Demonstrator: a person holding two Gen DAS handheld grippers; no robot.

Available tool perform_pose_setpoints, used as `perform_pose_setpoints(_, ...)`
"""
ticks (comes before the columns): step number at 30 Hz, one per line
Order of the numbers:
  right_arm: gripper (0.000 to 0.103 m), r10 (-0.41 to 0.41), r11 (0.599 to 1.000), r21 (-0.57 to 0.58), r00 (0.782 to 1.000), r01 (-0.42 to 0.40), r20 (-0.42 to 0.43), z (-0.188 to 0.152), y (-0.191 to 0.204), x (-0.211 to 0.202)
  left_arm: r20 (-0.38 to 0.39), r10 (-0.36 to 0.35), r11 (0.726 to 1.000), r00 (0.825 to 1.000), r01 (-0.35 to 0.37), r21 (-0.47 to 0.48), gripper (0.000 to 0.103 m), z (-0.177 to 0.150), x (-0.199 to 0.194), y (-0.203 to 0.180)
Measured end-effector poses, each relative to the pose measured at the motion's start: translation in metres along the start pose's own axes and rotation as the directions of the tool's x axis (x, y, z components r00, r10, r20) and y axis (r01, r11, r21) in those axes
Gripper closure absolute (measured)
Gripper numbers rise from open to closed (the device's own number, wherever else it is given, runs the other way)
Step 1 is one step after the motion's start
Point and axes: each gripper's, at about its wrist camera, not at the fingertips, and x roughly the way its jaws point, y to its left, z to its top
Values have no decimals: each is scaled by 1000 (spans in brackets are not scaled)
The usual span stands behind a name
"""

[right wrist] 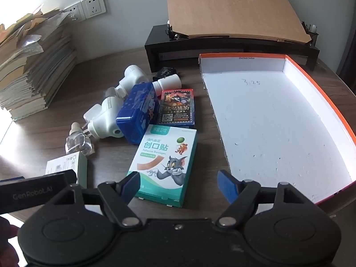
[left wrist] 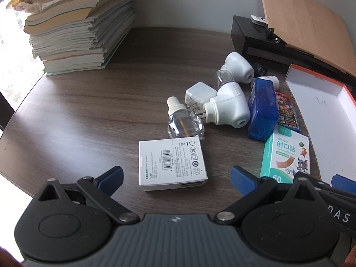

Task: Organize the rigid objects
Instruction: 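Grasp the white charger box with left tool while right tool grasps green bandage box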

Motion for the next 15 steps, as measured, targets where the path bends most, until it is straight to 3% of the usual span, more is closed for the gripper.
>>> perform_pose_setpoints(15, 13, 5, 1000, -25, 1000, -5, -18, 0, 10, 7, -5, 17, 1000, 1000, -17, -23, 0, -1, 4, 8)
